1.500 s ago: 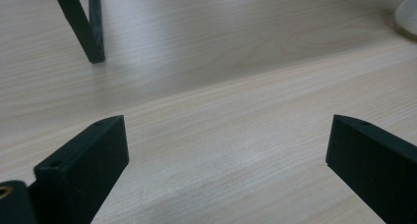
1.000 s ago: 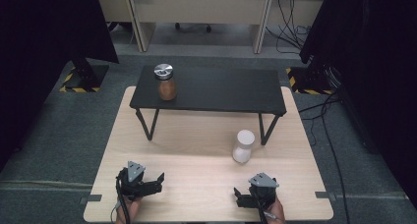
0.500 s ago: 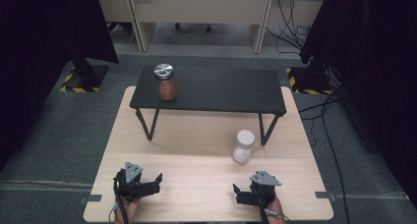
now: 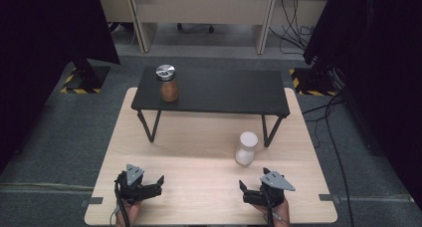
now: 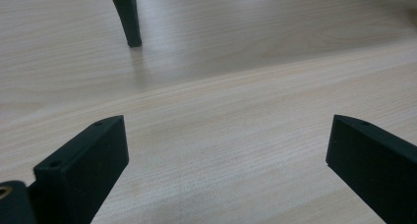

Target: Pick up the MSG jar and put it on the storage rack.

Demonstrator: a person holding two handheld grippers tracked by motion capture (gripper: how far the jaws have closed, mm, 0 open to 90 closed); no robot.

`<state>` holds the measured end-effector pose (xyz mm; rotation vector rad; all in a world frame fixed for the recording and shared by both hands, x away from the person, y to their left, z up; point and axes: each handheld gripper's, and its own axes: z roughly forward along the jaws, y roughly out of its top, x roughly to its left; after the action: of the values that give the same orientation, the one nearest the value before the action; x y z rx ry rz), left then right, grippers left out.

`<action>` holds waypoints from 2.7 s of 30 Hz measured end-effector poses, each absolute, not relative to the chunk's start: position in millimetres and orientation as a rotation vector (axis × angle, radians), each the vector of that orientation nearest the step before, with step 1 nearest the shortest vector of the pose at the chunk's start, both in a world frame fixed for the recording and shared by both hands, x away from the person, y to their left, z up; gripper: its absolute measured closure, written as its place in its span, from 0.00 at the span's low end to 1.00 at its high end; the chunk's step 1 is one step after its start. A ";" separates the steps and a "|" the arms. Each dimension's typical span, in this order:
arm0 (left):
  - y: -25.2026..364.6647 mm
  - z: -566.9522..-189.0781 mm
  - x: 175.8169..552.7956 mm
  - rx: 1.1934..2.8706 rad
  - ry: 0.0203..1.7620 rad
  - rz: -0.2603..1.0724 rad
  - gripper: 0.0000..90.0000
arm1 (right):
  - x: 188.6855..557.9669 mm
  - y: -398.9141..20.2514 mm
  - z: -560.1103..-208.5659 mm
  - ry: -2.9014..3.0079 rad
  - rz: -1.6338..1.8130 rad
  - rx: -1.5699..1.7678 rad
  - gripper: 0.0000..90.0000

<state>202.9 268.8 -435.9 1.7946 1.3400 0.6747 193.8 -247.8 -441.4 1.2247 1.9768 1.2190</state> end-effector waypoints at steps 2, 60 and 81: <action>269.1 -435.9 202.8 1.794 1.339 0.674 0.02 | 195.2 -247.9 -441.3 1.970 1.220 1.223 0.02; 270.4 -434.9 202.5 1.790 1.333 0.672 0.02 | 273.8 -221.3 -426.7 1.860 1.217 1.246 0.35; 270.1 -435.0 203.0 1.793 1.328 0.669 0.02 | 275.2 -217.2 -424.4 1.865 1.194 1.241 0.39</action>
<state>203.0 270.1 -435.0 1.7933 1.3277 0.6690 275.2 -217.2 -424.4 1.2414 1.8649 1.1938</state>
